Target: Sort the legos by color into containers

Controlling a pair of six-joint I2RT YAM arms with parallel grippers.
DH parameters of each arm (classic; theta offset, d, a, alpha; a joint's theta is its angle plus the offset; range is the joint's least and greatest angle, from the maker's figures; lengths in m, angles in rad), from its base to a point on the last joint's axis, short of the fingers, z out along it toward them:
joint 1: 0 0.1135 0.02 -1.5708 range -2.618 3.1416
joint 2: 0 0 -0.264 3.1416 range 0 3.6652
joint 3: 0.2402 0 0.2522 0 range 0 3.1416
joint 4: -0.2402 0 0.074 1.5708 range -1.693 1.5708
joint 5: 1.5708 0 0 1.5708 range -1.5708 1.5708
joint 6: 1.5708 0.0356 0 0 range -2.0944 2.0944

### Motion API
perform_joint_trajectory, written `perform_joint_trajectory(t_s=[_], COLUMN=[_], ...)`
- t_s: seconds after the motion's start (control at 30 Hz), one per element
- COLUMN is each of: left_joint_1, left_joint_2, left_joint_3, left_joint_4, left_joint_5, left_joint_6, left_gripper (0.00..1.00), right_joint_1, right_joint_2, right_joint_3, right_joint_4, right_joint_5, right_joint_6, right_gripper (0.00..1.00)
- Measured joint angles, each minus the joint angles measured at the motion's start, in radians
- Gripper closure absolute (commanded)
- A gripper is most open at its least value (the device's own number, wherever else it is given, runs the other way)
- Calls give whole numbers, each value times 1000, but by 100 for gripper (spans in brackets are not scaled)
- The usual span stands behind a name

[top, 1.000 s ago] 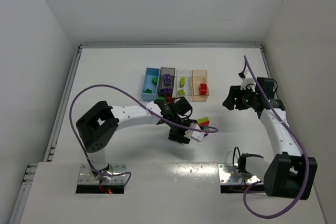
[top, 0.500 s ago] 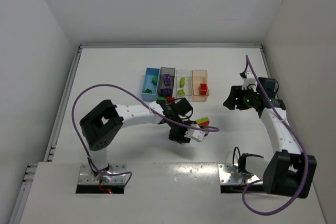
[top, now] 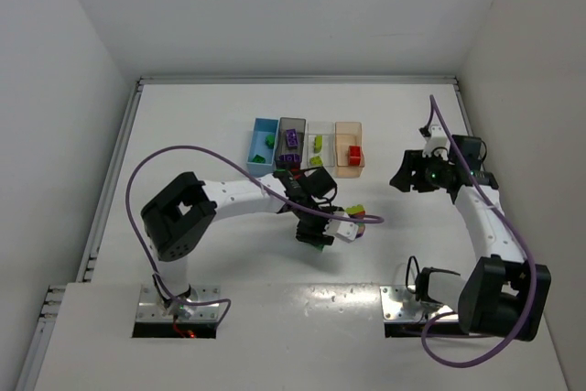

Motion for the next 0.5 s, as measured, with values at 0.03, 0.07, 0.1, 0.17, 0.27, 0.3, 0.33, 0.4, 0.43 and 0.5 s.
perform_joint_trajectory(t_s=[0.03, 0.07, 0.1, 0.17, 0.27, 0.3, 0.33, 0.4, 0.43, 0.5], left_joint_1=[0, 0, 0, 0, 0, 0, 0, 0, 0, 0], left_joint_2=[2, 2, 3, 3, 3, 3, 3, 3, 3, 3], left_joint_3=[0, 0, 0, 0, 0, 0, 0, 0, 0, 0], left_joint_4=[0, 0, 0, 0, 0, 0, 0, 0, 0, 0], left_joint_5=[0, 0, 0, 0, 0, 0, 0, 0, 0, 0], left_joint_6=[0, -2, -2, -2, -1, 0, 2, 2, 3, 3], left_gripper=[41, 41, 41, 41, 41, 41, 41, 41, 41, 41], right_joint_1=[-3, -4, -4, -4, -4, -4, -4, -4, -4, -4], right_joint_2=[3, 8, 10, 13, 15, 17, 19, 22, 23, 23], right_joint_3=[0, 0, 0, 0, 0, 0, 0, 0, 0, 0], right_joint_4=[0, 0, 0, 0, 0, 0, 0, 0, 0, 0], right_joint_5=[0, 0, 0, 0, -2, -4, -4, -5, -7, -8], right_joint_6=[0, 0, 0, 0, 0, 0, 0, 0, 0, 0], right_gripper=[39, 39, 39, 39, 39, 39, 39, 39, 39, 39])
